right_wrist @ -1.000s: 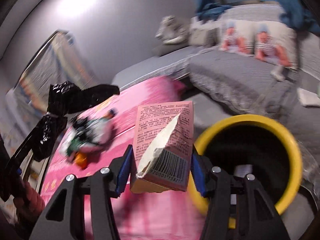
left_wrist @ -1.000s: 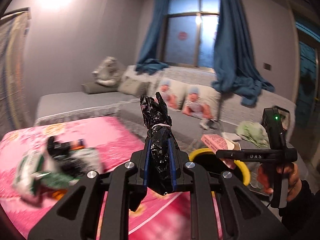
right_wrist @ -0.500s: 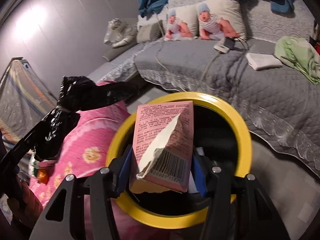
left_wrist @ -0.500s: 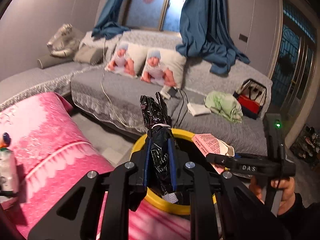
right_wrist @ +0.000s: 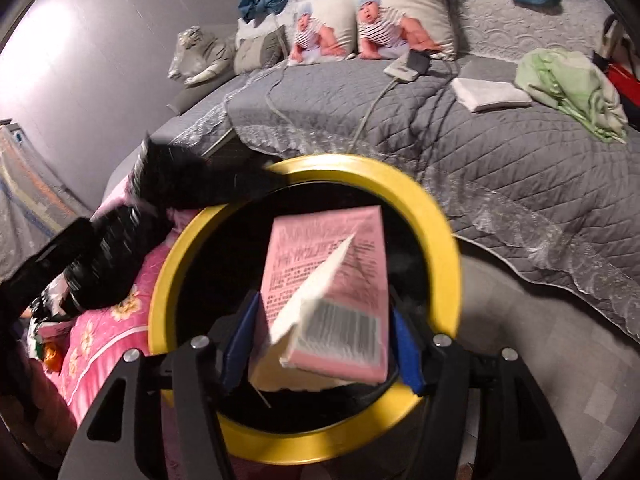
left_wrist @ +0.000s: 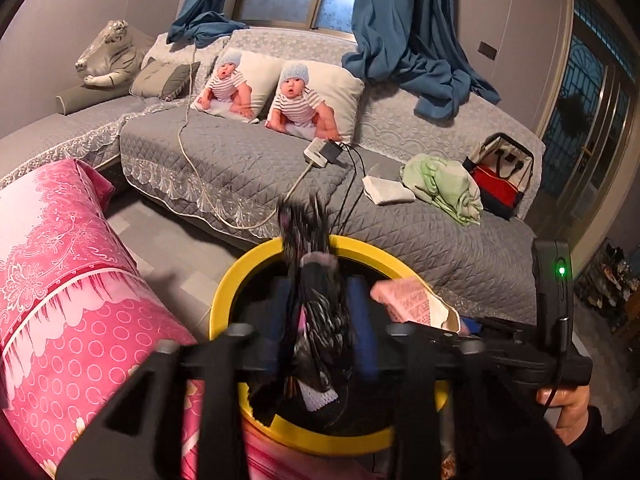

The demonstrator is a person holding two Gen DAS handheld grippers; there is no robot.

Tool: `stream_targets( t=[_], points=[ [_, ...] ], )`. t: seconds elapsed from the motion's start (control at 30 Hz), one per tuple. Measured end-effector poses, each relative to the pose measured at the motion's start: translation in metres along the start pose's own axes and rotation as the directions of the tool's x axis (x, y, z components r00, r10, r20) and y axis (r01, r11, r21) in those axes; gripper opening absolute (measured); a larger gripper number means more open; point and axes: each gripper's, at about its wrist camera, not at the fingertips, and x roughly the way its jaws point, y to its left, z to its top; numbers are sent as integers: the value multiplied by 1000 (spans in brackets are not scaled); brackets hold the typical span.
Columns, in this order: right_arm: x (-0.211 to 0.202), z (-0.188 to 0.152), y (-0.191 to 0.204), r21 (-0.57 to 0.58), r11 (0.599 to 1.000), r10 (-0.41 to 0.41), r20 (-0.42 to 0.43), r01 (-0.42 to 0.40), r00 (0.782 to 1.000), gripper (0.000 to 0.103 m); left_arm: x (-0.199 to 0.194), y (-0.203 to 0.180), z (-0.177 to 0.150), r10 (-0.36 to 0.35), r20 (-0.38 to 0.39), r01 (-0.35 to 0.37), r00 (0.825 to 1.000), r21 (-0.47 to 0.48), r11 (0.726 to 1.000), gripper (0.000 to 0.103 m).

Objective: Collect trash
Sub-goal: 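Carry the box and black bag to the bin and release both, then grasp the black bag bundle on the bed with the right gripper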

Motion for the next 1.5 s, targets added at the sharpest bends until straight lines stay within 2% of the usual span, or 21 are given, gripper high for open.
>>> stream_targets(
  t=[0.03, 0.1, 0.13, 0.17, 0.23, 0.33, 0.57, 0.63, 0.7, 0.73, 0.87, 0.93, 1.0, 1.1, 1.13, 1.2, 1.23, 1.27, 1.3, 1.37, 1.5],
  points=[
    [-1, 1, -2, 3, 1000, -6, 6, 6, 1000, 60, -3, 3, 0, 18, 21, -18, 1000, -10, 1000, 62],
    [-5, 3, -6, 12, 1000, -17, 26, 16, 1000, 66, -5, 6, 2, 27, 37, -26, 999, -22, 999, 66],
    [-8, 4, -7, 15, 1000, -17, 37, 17, 999, 69, -6, 6, 2, 29, 39, -28, 999, -25, 999, 70],
    [-12, 5, -8, 18, 1000, -18, 48, 17, 999, 71, -8, 8, 2, 42, 45, -40, 998, -30, 999, 81],
    [-19, 8, -10, 28, 1000, -16, 75, 14, 997, 73, -16, 10, 1, 61, 82, -58, 995, -41, 997, 93],
    [-27, 10, -9, 25, 1000, 6, 98, -9, 995, 74, -34, 16, 2, 88, 139, -80, 986, -60, 995, 95],
    [-45, 13, 20, -57, 992, 120, 159, -112, 980, 80, -85, 45, 7, 168, 188, -143, 968, -139, 980, 95],
    [-53, 15, 36, -92, 984, 168, 185, -153, 968, 84, -109, 59, 5, 196, 217, -161, 956, -170, 972, 95],
    [-62, 16, 55, -144, 971, 220, 212, -192, 952, 90, -130, 71, 1, 257, 230, -217, 939, -183, 959, 95],
    [-69, 16, 70, -188, 957, 261, 237, -219, 936, 96, -145, 79, -3, 316, 229, -276, 921, -192, 942, 95],
    [-83, 11, 128, -369, 889, 380, 263, -272, 887, 95, -204, 113, -23, 461, 250, -412, 852, -225, 883, 95],
    [-83, 7, 165, -468, 830, 450, 240, -304, 860, 95, -237, 132, -37, 508, 257, -452, 822, -250, 857, 95],
    [-77, 2, 200, -542, 772, 494, 182, -332, 850, 95, -270, 151, -54, 568, 263, -500, 780, -285, 818, 95],
    [-62, -6, 256, -642, 666, 541, 65, -380, 839, 95, -322, 176, -86, 718, 256, -636, 647, -339, 694, 95],
    [-56, -11, 274, -671, 634, 543, 32, -384, 839, 95, -337, 185, -99, 782, 234, -702, 578, -346, 623, 95],
    [-43, -21, 318, -736, 549, 542, -47, -396, 839, 95, -353, 198, -116, 859, 187, -787, 477, -345, 512, 95],
    [-36, -26, 342, -765, 500, 545, -87, -407, 834, 95, -360, 206, -126, 885, 160, -815, 437, -346, 465, 95],
    [-32, -29, 358, -774, 482, 545, -102, -410, 832, 95, -366, 212, -134, 894, 142, -823, 424, -352, 446, 95],
    [-27, -34, 375, -783, 463, 543, -119, -415, 831, 95, -371, 219, -141, 897, 126, -820, 425, -366, 440, 95],
    [-14, -39, 416, -803, 414, 539, -163, -429, 826, 95, -379, 236, -158, 878, 93, -777, 469, -428, 461, 95],
    [5, -47, 478, -817, 370, 508, -221, -442, 833, 95, -377, 256, -167, 865, 56, -743, 498, -487, 459, 95]
  ],
)
